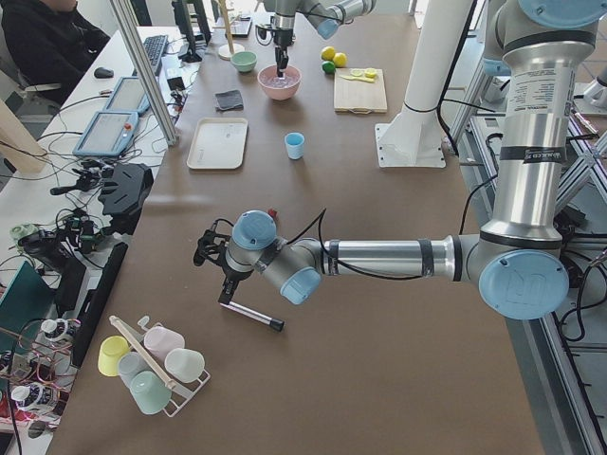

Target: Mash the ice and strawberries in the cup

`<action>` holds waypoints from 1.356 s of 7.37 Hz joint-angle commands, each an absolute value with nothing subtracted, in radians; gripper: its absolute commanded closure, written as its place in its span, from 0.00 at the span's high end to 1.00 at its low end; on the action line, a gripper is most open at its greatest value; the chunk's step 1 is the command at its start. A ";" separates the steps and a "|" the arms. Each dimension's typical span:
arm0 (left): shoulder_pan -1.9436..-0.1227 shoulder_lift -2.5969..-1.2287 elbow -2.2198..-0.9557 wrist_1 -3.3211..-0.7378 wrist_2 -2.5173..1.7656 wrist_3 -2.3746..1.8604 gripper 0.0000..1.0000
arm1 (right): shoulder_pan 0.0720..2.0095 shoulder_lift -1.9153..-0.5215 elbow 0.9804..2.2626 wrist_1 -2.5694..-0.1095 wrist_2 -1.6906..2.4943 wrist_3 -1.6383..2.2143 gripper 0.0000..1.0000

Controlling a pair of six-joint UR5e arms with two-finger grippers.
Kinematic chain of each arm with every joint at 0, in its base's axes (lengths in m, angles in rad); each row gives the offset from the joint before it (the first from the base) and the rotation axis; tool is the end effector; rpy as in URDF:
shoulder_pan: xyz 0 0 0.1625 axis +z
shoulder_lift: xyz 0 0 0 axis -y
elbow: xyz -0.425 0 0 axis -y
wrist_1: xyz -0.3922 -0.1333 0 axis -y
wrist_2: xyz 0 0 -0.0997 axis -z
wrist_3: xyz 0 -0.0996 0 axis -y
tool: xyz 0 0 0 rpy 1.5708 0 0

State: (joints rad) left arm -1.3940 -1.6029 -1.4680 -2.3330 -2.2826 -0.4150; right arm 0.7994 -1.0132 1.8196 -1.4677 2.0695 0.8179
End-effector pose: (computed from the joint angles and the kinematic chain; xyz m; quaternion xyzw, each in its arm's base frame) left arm 0.0260 -0.5335 0.6095 0.2083 0.4062 0.0125 0.8896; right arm -0.3754 -0.5089 0.2151 0.1400 -0.4591 -0.0881 0.8729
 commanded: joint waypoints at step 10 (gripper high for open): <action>-1.388 -1.592 -1.485 -2.339 -2.281 -0.425 0.97 | 0.419 -0.650 1.482 -1.465 1.586 1.244 0.00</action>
State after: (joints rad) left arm -1.3884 -1.5933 -1.4825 -2.3383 -2.2822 -0.4222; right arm 0.4192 -0.6488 1.5008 -1.4876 1.5954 1.2434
